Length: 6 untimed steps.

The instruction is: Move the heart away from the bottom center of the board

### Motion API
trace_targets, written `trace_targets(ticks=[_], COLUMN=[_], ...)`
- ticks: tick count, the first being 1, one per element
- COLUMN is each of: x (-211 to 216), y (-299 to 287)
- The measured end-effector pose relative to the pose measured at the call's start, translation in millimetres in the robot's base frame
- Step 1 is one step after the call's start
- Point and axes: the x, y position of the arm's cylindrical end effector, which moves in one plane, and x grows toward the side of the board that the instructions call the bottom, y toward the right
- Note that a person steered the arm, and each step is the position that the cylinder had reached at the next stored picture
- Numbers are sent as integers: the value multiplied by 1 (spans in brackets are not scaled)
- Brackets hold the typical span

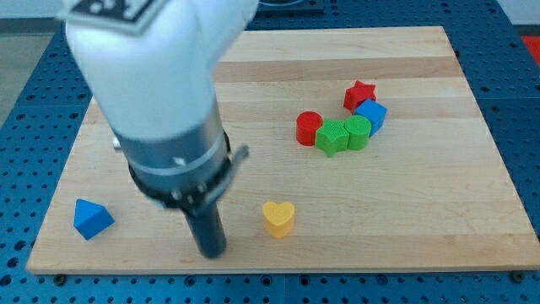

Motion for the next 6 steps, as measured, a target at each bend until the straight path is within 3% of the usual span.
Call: trace_targets(ticks=[1,2,5,6], x=[2,-20,-74,-119], y=[60,73,28,28])
